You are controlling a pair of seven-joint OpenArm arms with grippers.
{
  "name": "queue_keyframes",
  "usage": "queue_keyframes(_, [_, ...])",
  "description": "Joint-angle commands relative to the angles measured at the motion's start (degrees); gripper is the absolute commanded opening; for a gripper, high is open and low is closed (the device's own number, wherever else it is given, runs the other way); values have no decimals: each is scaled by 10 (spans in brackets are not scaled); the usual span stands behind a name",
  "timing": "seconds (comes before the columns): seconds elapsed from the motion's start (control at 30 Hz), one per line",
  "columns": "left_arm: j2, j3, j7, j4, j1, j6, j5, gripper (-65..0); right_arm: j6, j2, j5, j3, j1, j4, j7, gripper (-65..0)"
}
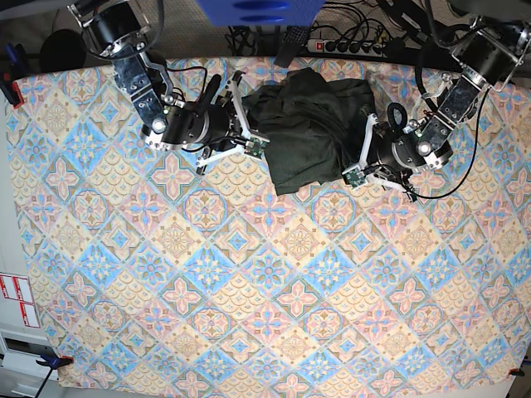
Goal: Fold the T-shirt properly
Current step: 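Move the left gripper to the shirt's side edge and grasp it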
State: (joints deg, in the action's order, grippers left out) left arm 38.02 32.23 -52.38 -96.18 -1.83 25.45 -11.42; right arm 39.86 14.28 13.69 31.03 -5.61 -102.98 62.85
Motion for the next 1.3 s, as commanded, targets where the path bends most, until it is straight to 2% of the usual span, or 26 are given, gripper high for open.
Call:
queue_keyframes(0.0, [-2, -5, 4, 18, -9, -6, 43, -450, 1, 0, 7, -2, 5, -8, -9, -590])
queue_keyframes(0.13, [-11, -5, 65, 62, -9, -8, 125, -450, 1, 0, 7, 1, 5, -8, -9, -590])
queue_keyframes(0.23, [-12, -9, 89, 91, -9, -11, 159, -450, 1, 0, 7, 1, 4, -8, -9, -590])
queue_keyframes(0.3, [-12, -12, 90, 93, -9, -13, 165, -451, 1, 0, 7, 1, 0, -8, -9, -590])
queue_keyframes(0.43, [-13, -55, 90, 92, -7, -61, 159, -451, 1, 0, 7, 1, 0, -8, -9, -590])
queue_keyframes(0.67, [-69, -170, 100, 84, 10, -64, 159, -451, 1, 0, 7, 2, -1, -8, -8, -588])
queue_keyframes(0.8, [-98, -250, 124, 39, 48, -64, 159, -448, 1, 0, 7, 2, -7, -11, -8, -588])
queue_keyframes(0.9, [-122, -281, 122, 0, 67, -64, 157, -444, 1, 0, 7, 2, -8, -12, -8, -587])
queue_keyframes(1.07, [-130, -298, 109, -57, 96, -64, 70, -443, 1, 0, 7, 2, -7, -13, 32, -586])
queue_keyframes(1.27, [-133, -340, 12, -72, 93, -64, -82, -443, 1, -1, 9, 3, -5, -13, 44, -586])
